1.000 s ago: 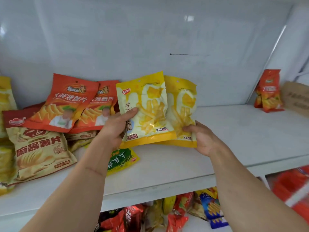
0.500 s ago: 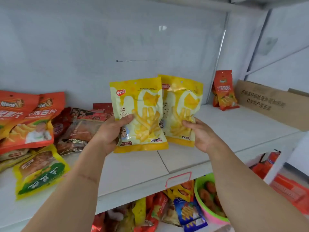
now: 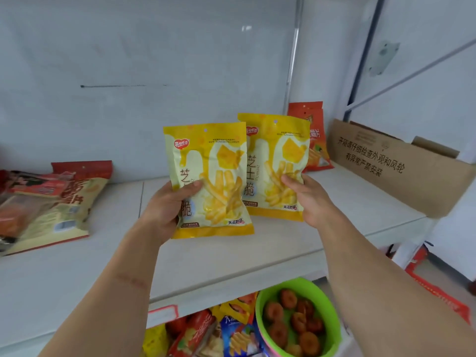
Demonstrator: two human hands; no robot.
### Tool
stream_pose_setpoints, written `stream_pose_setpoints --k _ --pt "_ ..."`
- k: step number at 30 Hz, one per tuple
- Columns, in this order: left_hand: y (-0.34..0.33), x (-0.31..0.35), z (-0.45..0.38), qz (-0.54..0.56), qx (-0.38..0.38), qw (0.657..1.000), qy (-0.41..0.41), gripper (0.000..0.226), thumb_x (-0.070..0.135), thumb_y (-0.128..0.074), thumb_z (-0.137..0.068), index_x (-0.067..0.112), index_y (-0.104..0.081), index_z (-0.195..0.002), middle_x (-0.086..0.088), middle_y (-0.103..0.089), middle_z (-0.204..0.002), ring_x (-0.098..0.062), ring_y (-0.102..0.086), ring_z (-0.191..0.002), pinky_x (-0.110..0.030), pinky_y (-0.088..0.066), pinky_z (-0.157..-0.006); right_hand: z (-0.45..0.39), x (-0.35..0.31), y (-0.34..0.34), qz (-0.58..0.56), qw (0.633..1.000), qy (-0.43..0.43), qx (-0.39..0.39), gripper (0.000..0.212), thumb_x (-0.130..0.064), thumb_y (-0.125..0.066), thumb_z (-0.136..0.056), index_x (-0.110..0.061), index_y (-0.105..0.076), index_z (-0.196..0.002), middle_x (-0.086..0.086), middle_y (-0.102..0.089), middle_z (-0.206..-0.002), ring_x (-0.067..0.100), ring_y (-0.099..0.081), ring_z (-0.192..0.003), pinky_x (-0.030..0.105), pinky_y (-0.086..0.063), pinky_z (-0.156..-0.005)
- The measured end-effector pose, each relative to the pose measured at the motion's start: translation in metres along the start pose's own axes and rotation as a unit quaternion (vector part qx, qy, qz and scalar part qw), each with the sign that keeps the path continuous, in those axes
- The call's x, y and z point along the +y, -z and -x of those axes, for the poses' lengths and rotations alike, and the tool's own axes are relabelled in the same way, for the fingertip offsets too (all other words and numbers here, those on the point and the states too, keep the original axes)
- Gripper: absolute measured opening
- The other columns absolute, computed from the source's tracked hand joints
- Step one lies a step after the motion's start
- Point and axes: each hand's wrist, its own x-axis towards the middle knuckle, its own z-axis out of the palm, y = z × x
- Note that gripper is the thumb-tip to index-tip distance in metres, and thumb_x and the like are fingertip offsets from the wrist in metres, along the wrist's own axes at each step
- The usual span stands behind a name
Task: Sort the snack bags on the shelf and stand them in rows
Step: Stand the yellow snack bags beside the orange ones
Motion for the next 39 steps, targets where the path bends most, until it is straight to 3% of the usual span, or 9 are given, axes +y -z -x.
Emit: stream_pose_setpoints --k 2,4,7,18,23,27,32,35,39 --pt "-0.012 -0.003 -0.017 -0.003 0.003 1.000 -0.004 0.038 0.018 -0.068 -0.091 0.011 -0.064 -0.128 -0.013 -0.073 -0.120 -0.034 -0.071 -0.108 -0.052 -0.055 -0.092 -0.021 -0.001 0.012 0.003 1.000 0.007 -0.002 0.018 -0.028 -0.069 -0.092 -0.029 -0.068 -0.110 -0.022 -0.069 -0.094 -0.009 -0.062 -0.081 0.019 -0.042 -0.069" --pt "-0.024 -0.003 -0.035 -0.004 0.008 1.000 -0.011 0.036 0.017 -0.067 -0.092 0.012 -0.064 -0.127 -0.012 -0.074 -0.118 -0.033 -0.072 -0.106 -0.050 -0.058 -0.088 -0.042 -0.004 0.018 0.007 1.000 0.011 0.003 0.011 -0.028 -0.070 -0.091 -0.031 -0.067 -0.100 -0.022 -0.068 -0.094 -0.004 -0.062 -0.091 0.023 -0.045 -0.076" --pt "-0.038 -0.003 -0.061 -0.005 0.004 1.000 -0.020 0.035 0.016 -0.067 -0.093 0.013 -0.064 -0.127 -0.011 -0.074 -0.117 -0.033 -0.072 -0.106 -0.050 -0.057 -0.088 -0.079 -0.004 0.024 0.016 1.000 0.021 0.002 0.038 -0.035 -0.075 -0.086 -0.026 -0.066 -0.122 -0.015 -0.068 -0.114 0.008 -0.057 -0.116 0.036 -0.040 -0.100" --pt "-0.074 -0.002 -0.134 -0.015 0.039 0.998 -0.038 0.036 0.015 -0.066 -0.092 0.010 -0.063 -0.128 -0.014 -0.073 -0.119 -0.035 -0.071 -0.106 -0.049 -0.061 -0.083 -0.189 0.002 0.038 0.019 0.999 0.022 -0.037 0.024 -0.030 -0.075 -0.087 -0.028 -0.064 -0.107 -0.018 -0.067 -0.099 0.008 -0.062 -0.104 0.029 -0.044 -0.089" --pt "-0.090 -0.014 -0.149 -0.019 0.089 0.995 -0.045 0.032 0.013 -0.065 -0.093 0.008 -0.064 -0.125 -0.015 -0.073 -0.117 -0.036 -0.071 -0.105 -0.051 -0.059 -0.086 -0.230 0.015 0.040 0.031 0.995 0.015 -0.094 0.080 -0.054 -0.084 -0.068 -0.019 -0.056 -0.134 -0.006 -0.068 -0.124 0.015 -0.064 -0.111 0.044 -0.051 -0.098" --pt "-0.099 -0.027 -0.161 -0.027 0.118 0.992 -0.044 0.035 0.014 -0.066 -0.092 0.009 -0.064 -0.126 -0.016 -0.072 -0.119 -0.038 -0.070 -0.107 -0.057 -0.053 -0.095 -0.249 0.025 0.041 0.009 0.994 0.007 -0.112 0.065 -0.035 -0.081 -0.079 -0.016 -0.054 -0.136 -0.004 -0.067 -0.122 0.017 -0.066 -0.107 0.041 -0.054 -0.094" --pt "-0.107 -0.042 -0.181 -0.015 0.135 0.990 -0.032 0.039 0.014 -0.069 -0.090 0.008 -0.063 -0.128 -0.017 -0.072 -0.120 -0.039 -0.069 -0.109 -0.061 -0.050 -0.098 -0.267 0.032 0.038 0.009 0.992 0.017 -0.124 0.024 -0.025 -0.074 -0.087 -0.031 -0.058 -0.104 -0.018 -0.066 -0.095 -0.005 -0.065 -0.075 0.017 -0.049 -0.059" --pt "-0.109 -0.046 -0.194 -0.010 0.133 0.991 -0.028 0.040 0.015 -0.069 -0.090 0.009 -0.062 -0.129 -0.017 -0.071 -0.121 -0.039 -0.068 -0.111 -0.063 -0.049 -0.099 -0.272 0.031 0.034 0.039 0.993 0.025 -0.107 0.039 -0.049 -0.071 -0.085 -0.025 -0.062 -0.115 -0.010 -0.067 -0.110 0.004 -0.065 -0.093 0.028 -0.055 -0.077" --pt "-0.112 -0.050 -0.206 -0.009 0.116 0.993 -0.034 0.039 0.015 -0.067 -0.093 0.008 -0.060 -0.131 -0.018 -0.069 -0.124 -0.040 -0.067 -0.113 -0.062 -0.048 -0.099 -0.274 0.028 0.033 0.031 0.996 -0.006 -0.085 0.063 -0.075 -0.045 -0.087 -0.031 -0.059 -0.131 -0.009 -0.060 -0.125 0.015 -0.055 -0.116 0.041 -0.043 -0.105"
